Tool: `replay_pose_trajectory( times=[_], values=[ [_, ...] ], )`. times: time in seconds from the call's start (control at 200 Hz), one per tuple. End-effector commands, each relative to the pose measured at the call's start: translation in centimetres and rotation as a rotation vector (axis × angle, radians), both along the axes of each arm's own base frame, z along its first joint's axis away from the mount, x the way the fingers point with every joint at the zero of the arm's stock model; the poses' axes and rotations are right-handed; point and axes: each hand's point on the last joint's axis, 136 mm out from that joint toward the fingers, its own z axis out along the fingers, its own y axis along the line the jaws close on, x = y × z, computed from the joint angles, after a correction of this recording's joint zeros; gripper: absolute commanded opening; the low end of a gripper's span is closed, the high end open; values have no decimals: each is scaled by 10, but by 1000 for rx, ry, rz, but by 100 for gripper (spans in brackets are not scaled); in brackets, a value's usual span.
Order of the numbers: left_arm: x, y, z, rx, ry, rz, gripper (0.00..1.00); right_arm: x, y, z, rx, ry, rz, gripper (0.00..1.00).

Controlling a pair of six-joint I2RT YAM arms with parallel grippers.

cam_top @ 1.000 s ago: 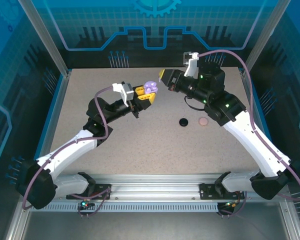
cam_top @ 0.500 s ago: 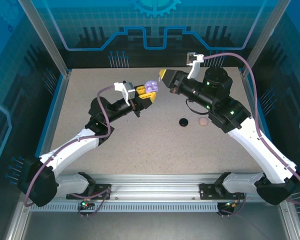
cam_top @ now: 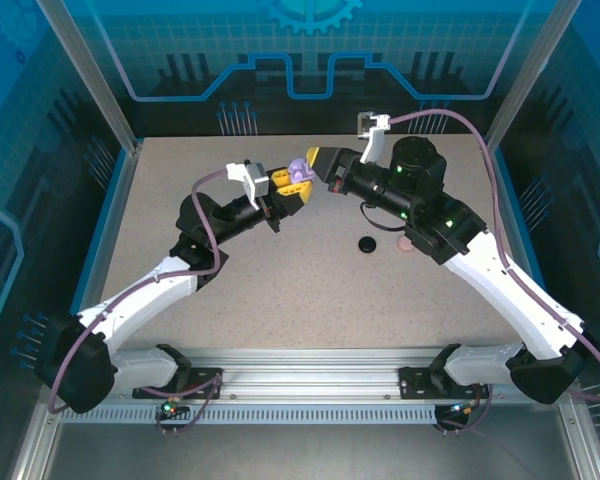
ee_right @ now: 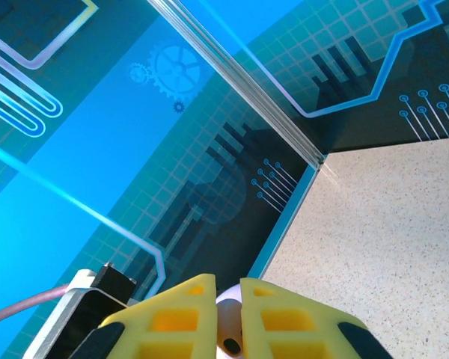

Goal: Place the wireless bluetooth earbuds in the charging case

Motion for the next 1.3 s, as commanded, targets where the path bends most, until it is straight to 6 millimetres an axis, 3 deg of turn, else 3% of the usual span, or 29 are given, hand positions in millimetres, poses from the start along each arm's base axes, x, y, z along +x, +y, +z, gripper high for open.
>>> replay_pose_trajectory(
  times=[0.0,0.4,0.835,1.105,1.18,1.295],
  values=[
    [-4,2,24,-42,-61,5,0,-4,9,0,19,-5,31,12],
    [-6,4,27,-40,-72,12,0,-2,8,-18,-16,26,20,11],
    [-6,4,26,-36,-75,18,0,-6,-3,-14,-17,9,-4,10],
    [-6,4,28,-36,-78,18,0,-7,1,-24,-33,30,16,10],
    [-7,4,28,-38,-78,16,0,-8,2,-26,-37,35,20,12],
    [-7,4,29,-39,-75,12,0,-7,-2,-25,-39,32,3,26]
  ],
)
